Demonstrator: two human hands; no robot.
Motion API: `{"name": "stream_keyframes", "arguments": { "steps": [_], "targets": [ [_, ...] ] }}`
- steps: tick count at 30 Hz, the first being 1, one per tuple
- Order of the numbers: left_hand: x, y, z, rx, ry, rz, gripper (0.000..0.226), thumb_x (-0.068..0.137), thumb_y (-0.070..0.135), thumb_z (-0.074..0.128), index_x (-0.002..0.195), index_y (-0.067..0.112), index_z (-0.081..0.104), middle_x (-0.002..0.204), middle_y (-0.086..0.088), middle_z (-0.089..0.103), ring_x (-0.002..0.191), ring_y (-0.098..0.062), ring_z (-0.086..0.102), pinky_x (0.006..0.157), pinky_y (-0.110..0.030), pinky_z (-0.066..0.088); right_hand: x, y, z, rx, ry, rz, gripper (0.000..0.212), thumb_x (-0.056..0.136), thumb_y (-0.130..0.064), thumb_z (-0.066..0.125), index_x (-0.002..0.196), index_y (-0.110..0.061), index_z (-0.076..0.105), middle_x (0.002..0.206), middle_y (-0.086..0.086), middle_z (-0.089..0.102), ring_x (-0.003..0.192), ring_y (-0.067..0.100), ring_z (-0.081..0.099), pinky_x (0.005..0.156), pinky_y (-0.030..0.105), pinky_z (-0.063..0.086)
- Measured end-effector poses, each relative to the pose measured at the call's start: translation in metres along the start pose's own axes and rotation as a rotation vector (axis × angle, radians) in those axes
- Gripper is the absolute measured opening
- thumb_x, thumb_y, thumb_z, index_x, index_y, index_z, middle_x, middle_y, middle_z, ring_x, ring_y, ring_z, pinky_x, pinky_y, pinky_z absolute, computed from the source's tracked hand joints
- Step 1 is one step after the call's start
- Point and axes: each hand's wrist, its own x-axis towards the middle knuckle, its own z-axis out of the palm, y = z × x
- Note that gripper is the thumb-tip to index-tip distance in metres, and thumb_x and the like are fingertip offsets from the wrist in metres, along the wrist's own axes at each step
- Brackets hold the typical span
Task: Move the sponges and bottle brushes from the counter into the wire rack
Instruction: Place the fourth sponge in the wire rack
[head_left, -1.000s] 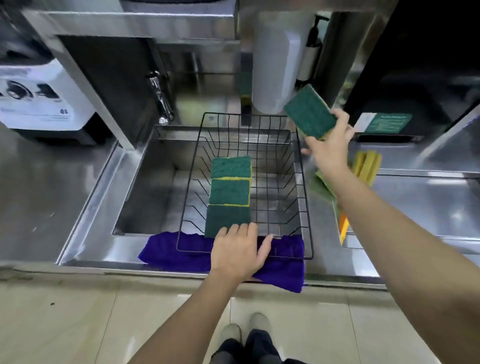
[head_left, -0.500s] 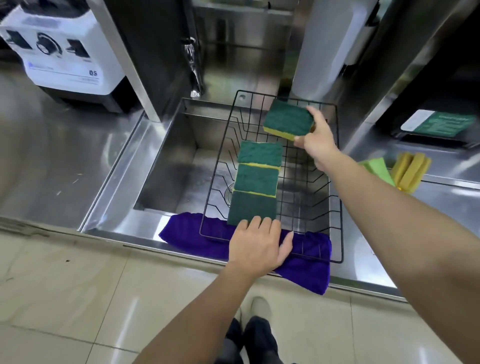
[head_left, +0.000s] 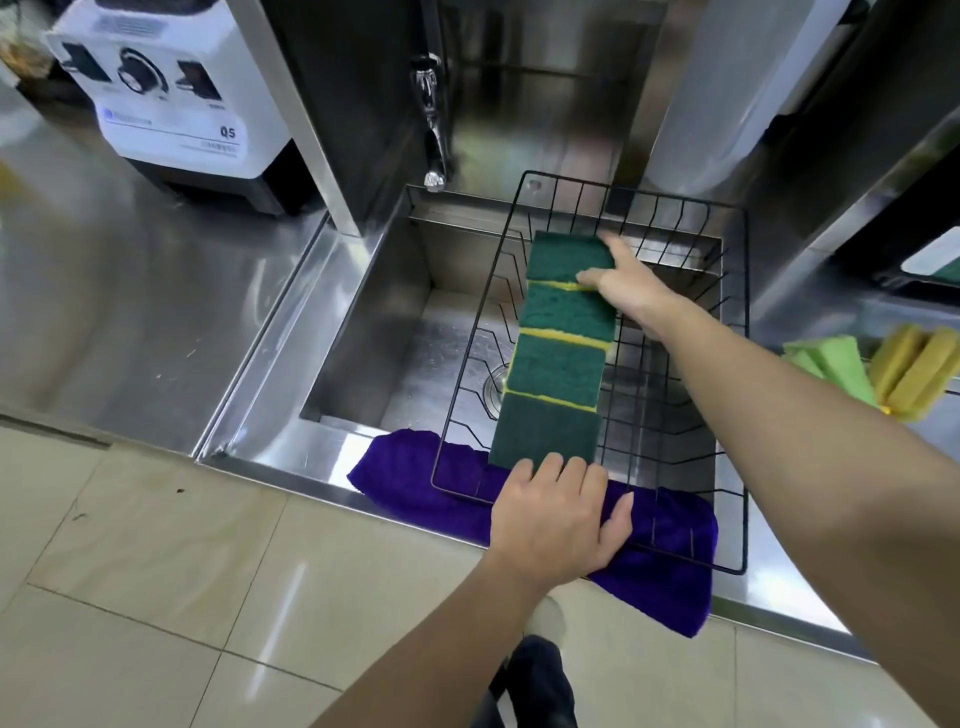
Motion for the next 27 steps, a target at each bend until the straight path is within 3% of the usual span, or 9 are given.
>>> {"name": "stream_keyframes", "arguments": {
  "steps": [4, 8, 12, 19, 24, 27],
  "targets": [
    [0.001, 0.000, 0.001, -0.005, -0.001, 0.002, 0.038, 0.090, 0.041, 0.046, 0.063, 0.015, 0.051, 0.057, 0.001, 0.046, 0.053, -0.019, 0.043, 0.051, -0.029, 0.028, 0.007, 0.007, -0.006, -0.106, 0.060, 0.018, 0.054, 0.096, -0.023, 0.048, 0.145, -0.025, 0.028, 0.150, 0.009, 0.038, 0.134, 0.028, 0.040, 0.110, 0.033, 0.034],
    [0.001, 0.000, 0.001, -0.002, -0.011, -0.001, 0.036, 0.089, 0.040, 0.047, 0.063, 0.015, 0.051, 0.057, 0.001, 0.045, 0.052, -0.019, 0.041, 0.051, -0.029, 0.027, 0.007, 0.007, -0.003, -0.282, 0.065, 0.003, 0.056, 0.096, -0.022, 0.047, 0.147, -0.018, 0.024, 0.148, 0.017, 0.039, 0.134, 0.034, 0.040, 0.108, 0.035, 0.035],
    [0.002, -0.002, -0.001, 0.001, -0.040, 0.007, 0.036, 0.089, 0.040, 0.047, 0.064, 0.015, 0.054, 0.057, 0.001, 0.046, 0.052, -0.018, 0.042, 0.050, -0.029, 0.027, -0.001, 0.002, -0.001, -0.380, 0.199, -0.001, 0.063, 0.093, -0.026, 0.052, 0.146, -0.017, 0.019, 0.142, 0.019, 0.044, 0.127, 0.037, 0.046, 0.101, 0.044, 0.041],
    [0.004, -0.003, -0.002, -0.011, -0.072, 0.031, 0.034, 0.088, 0.037, 0.047, 0.064, 0.014, 0.056, 0.056, 0.001, 0.048, 0.051, -0.020, 0.045, 0.049, -0.029, 0.031, -0.040, -0.001, -0.028, -0.351, 0.403, -0.245, 0.040, 0.093, -0.019, 0.048, 0.131, -0.009, 0.046, 0.133, 0.014, 0.048, 0.116, 0.032, 0.052, 0.097, 0.038, 0.042],
    [0.005, -0.003, -0.004, -0.018, -0.087, 0.072, 0.038, 0.089, 0.040, 0.047, 0.064, 0.013, 0.054, 0.056, 0.000, 0.047, 0.050, -0.021, 0.046, 0.048, -0.030, 0.033, -0.076, 0.020, -0.071, -0.269, 0.656, -0.178, 0.029, 0.090, -0.016, 0.049, 0.116, -0.008, 0.058, 0.120, 0.015, 0.059, 0.109, 0.032, 0.057, 0.094, 0.038, 0.045],
    [0.007, -0.003, -0.007, -0.022, -0.101, 0.104, 0.044, 0.090, 0.048, 0.044, 0.065, 0.013, 0.054, 0.056, -0.001, 0.048, 0.051, -0.022, 0.047, 0.047, -0.030, 0.035, -0.100, 0.046, -0.090, -0.278, 0.730, -0.105, 0.037, 0.089, -0.023, 0.053, 0.122, -0.008, 0.053, 0.123, 0.016, 0.058, 0.114, 0.034, 0.054, 0.098, 0.041, 0.043]
  ]
}}
